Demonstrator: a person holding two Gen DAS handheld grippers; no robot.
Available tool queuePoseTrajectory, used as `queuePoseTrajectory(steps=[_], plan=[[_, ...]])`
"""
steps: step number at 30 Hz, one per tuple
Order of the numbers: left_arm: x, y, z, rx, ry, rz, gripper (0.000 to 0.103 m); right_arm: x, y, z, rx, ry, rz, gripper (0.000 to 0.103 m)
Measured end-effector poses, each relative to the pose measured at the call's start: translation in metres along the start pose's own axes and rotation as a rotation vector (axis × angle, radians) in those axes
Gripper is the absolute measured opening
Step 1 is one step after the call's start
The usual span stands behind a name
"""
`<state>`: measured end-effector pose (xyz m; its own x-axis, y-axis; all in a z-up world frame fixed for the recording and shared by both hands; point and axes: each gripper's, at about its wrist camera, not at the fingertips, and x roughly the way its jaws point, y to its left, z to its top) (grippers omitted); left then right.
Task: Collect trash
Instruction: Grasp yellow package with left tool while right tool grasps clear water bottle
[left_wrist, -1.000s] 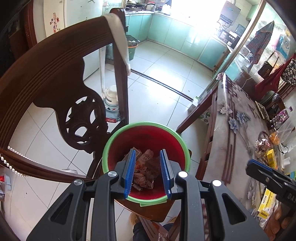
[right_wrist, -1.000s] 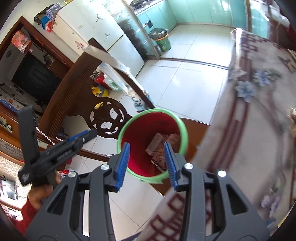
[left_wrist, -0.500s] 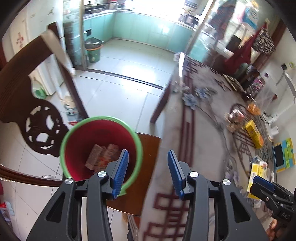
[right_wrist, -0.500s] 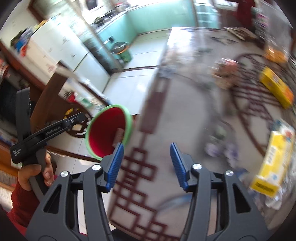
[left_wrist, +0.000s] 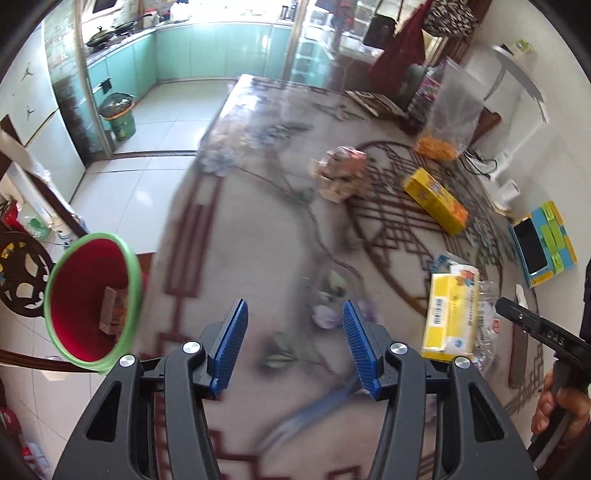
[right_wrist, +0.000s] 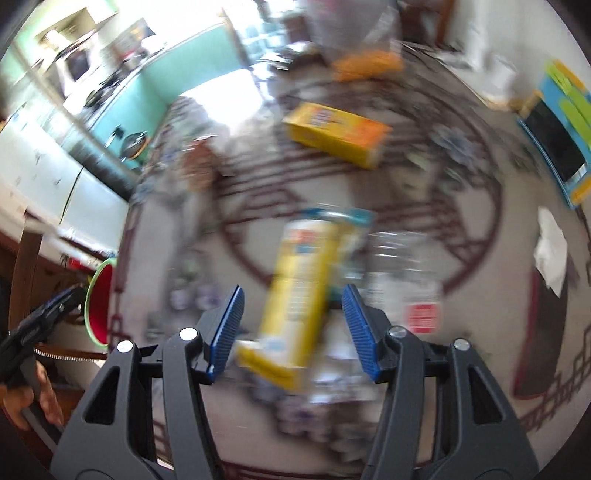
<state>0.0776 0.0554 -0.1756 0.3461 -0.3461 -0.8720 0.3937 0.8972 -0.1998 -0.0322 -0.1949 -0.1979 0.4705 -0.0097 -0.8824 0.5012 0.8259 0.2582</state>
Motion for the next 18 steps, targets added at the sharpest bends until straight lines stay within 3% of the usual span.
queuePoseTrajectory(steps=[7, 8, 10, 15, 18], plan=[[0.014, -0.066, -0.006, 0.029, 0.017, -0.012, 0.051, 0.018, -0.069, -0.006, 0.038, 0.089, -0.035, 0.054], [0.016, -0.075, -0.006, 0.033, 0.021, -0.016, 0.051, 0.021, -0.073, -0.008, 0.044, 0.102, -0.032, 0.059], [0.02, -0.091, -0.005, 0.045, 0.024, -0.021, 0.052, 0.03, -0.083, -0.015, 0.062, 0.131, -0.007, 0.063], [0.032, -0.129, -0.006, 0.087, 0.05, -0.039, 0.056, 0.055, -0.093, -0.026, 0.101, 0.214, 0.095, 0.063], [0.046, -0.149, -0.008, 0.114, 0.089, -0.045, 0.056, 0.066, -0.093, -0.029, 0.085, 0.245, 0.112, 0.063]])
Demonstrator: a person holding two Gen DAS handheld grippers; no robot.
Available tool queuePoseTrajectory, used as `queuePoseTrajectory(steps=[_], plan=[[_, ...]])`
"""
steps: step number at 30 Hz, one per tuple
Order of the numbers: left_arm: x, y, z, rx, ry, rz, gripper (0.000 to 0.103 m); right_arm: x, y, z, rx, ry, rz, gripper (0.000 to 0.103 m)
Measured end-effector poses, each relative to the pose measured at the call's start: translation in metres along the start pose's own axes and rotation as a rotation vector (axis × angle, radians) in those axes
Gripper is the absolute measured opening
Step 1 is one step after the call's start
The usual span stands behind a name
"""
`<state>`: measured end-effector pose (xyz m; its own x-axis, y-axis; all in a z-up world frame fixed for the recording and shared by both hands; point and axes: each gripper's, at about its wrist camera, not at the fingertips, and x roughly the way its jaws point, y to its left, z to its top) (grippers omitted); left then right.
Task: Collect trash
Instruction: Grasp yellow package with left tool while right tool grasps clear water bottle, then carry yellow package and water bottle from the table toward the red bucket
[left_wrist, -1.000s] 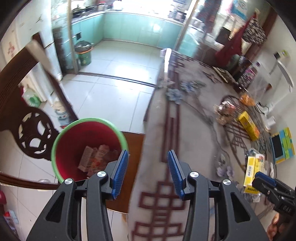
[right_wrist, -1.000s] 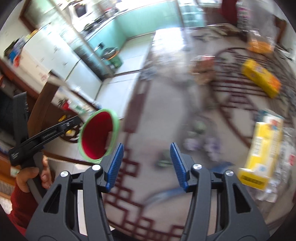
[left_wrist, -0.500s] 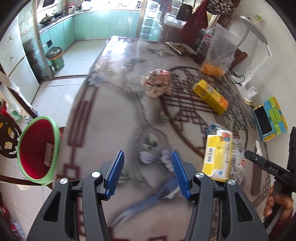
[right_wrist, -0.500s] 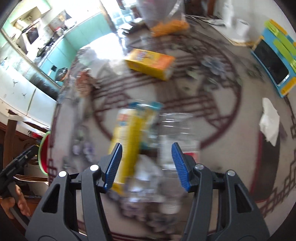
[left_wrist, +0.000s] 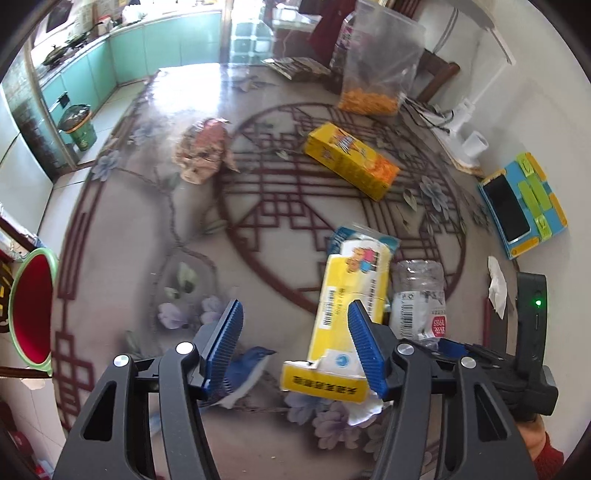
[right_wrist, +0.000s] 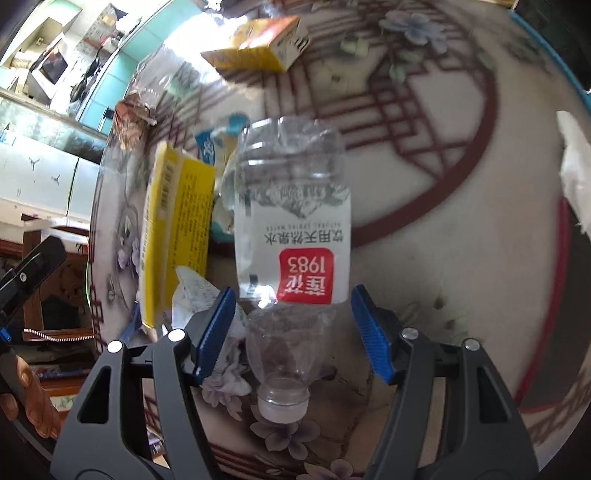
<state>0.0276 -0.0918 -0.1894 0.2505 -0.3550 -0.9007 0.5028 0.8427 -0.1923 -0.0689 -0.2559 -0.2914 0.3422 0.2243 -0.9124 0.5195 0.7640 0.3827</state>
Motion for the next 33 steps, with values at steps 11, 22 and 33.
queuePoseTrajectory(steps=[11, 22, 33], plan=[[0.034, -0.044, 0.008, 0.079, 0.068, 0.019, 0.056, -0.004, -0.009, 0.035, -0.062, -0.057, -0.047, 0.063], [0.085, -0.045, 0.001, 0.033, 0.189, 0.005, 0.038, -0.023, -0.018, 0.049, -0.064, -0.1, -0.049, 0.062], [0.026, -0.011, 0.018, -0.038, 0.024, 0.055, 0.017, -0.013, -0.012, 0.03, -0.071, -0.063, -0.05, 0.063]])
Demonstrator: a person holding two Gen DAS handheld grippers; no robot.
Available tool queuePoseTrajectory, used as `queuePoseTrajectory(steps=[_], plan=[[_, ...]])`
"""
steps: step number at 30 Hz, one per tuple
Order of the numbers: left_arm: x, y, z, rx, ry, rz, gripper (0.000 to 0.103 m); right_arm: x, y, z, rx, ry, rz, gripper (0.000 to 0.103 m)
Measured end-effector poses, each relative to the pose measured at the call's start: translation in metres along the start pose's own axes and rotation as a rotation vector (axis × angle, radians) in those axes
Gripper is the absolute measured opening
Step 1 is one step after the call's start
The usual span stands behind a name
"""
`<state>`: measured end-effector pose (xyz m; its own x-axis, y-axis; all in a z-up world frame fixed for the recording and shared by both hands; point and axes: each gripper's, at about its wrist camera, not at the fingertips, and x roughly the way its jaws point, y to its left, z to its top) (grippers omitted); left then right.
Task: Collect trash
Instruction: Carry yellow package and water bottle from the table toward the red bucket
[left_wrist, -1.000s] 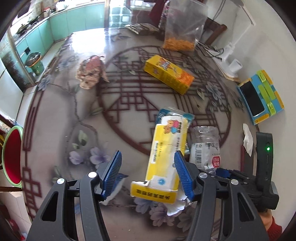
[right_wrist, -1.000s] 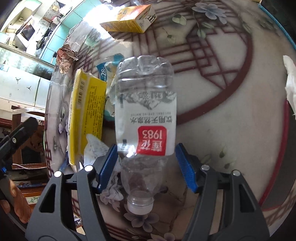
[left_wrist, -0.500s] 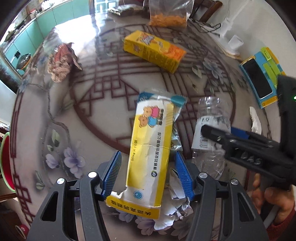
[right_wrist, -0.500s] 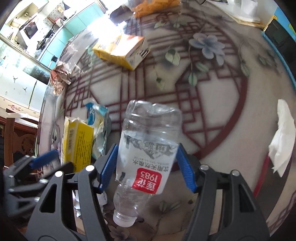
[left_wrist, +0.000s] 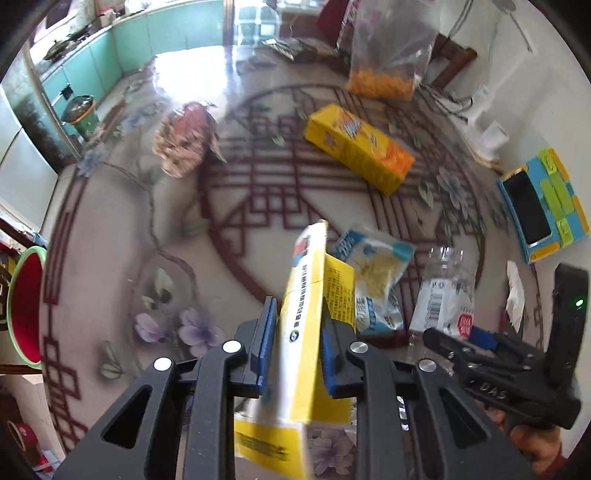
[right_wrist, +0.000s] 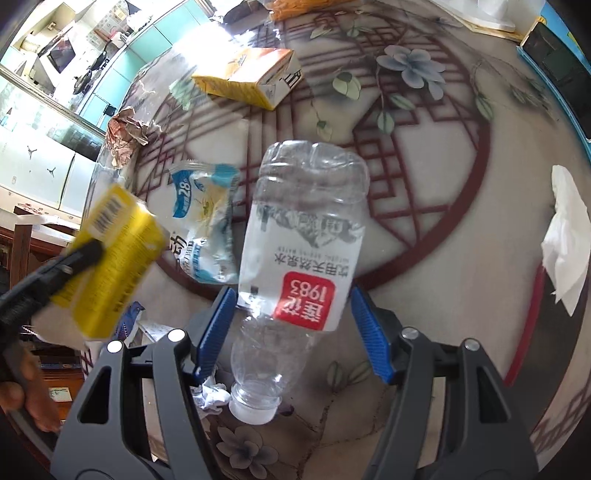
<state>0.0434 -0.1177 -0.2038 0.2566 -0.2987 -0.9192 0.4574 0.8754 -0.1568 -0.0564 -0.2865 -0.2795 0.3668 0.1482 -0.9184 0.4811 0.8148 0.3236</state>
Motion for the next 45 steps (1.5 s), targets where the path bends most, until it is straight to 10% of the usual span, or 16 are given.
queuePoseTrajectory(steps=[14, 19, 23, 45], plan=[[-0.011, 0.033, -0.004, -0.074, -0.037, 0.015, 0.014, 0.01, 0.03, 0.006, -0.179, -0.021, -0.087, 0.049], [0.003, 0.041, -0.015, -0.107, 0.013, 0.012, 0.014, 0.007, 0.028, 0.002, -0.162, -0.032, -0.109, 0.07], [-0.001, 0.044, -0.017, -0.112, -0.006, 0.013, 0.014, 0.006, 0.025, -0.002, -0.152, -0.016, -0.087, 0.043], [-0.076, 0.085, -0.007, -0.117, -0.197, 0.06, 0.014, -0.062, 0.092, 0.02, -0.195, -0.183, 0.03, 0.043]])
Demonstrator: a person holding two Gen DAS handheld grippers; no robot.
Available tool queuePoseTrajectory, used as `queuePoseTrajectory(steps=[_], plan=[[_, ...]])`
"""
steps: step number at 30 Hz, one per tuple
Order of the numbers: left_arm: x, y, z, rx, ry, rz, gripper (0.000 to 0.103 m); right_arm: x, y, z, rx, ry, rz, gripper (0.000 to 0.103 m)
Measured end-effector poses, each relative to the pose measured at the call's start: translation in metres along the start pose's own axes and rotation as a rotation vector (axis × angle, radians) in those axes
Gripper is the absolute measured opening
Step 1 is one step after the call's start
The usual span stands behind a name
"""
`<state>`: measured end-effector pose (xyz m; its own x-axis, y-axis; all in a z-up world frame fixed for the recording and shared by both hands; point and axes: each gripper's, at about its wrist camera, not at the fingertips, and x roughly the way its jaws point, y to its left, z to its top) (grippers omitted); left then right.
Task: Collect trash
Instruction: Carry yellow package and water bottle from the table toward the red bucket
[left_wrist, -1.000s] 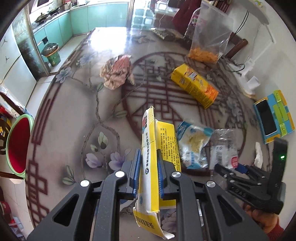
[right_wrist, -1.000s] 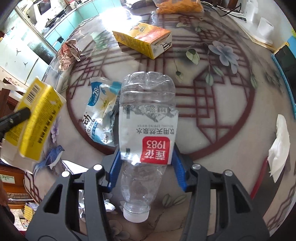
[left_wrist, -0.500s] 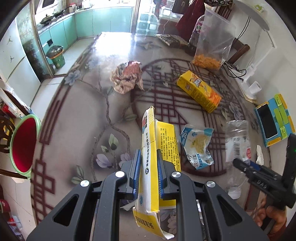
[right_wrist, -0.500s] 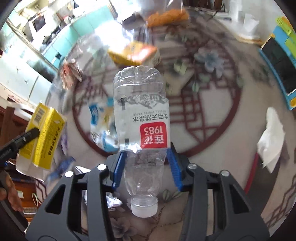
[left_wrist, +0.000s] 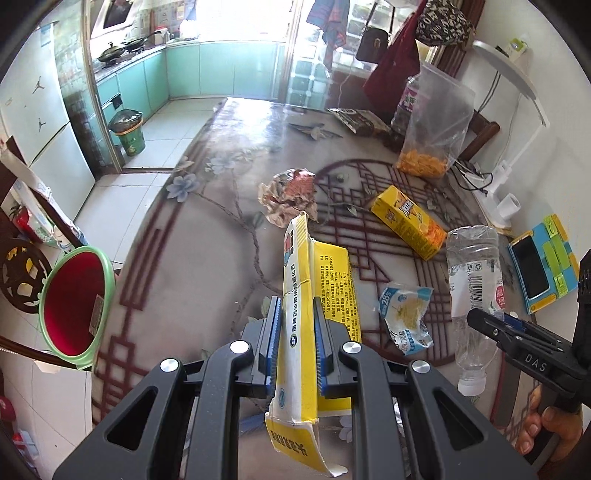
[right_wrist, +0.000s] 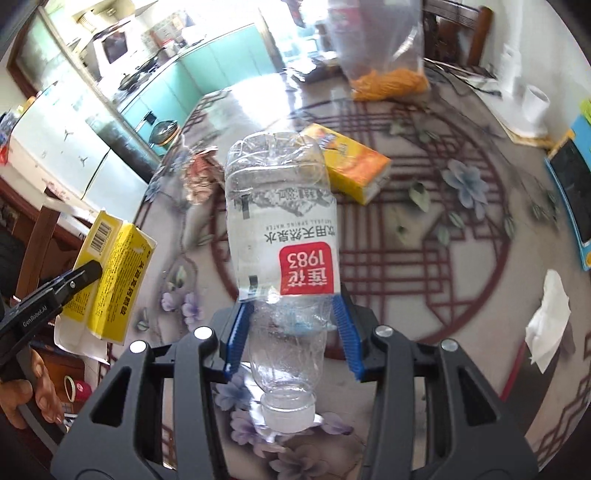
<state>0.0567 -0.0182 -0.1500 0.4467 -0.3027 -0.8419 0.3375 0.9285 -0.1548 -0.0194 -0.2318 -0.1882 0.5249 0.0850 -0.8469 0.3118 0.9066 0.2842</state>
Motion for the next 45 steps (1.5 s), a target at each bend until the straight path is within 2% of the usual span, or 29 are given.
queuePoseTrajectory(steps=[10, 29, 45], plan=[[-0.012, 0.053, 0.002, -0.043, -0.016, 0.001, 0.014, 0.004, 0.058, 0.007, -0.057, -0.007, 0.016, 0.043], [-0.02, 0.165, 0.01, -0.067, -0.02, -0.015, 0.014, 0.024, 0.186, -0.003, -0.116, -0.015, -0.001, 0.043], [-0.013, 0.237, 0.009, -0.096, 0.006, -0.026, 0.014, 0.039, 0.261, -0.006, -0.156, -0.004, -0.006, 0.043]])
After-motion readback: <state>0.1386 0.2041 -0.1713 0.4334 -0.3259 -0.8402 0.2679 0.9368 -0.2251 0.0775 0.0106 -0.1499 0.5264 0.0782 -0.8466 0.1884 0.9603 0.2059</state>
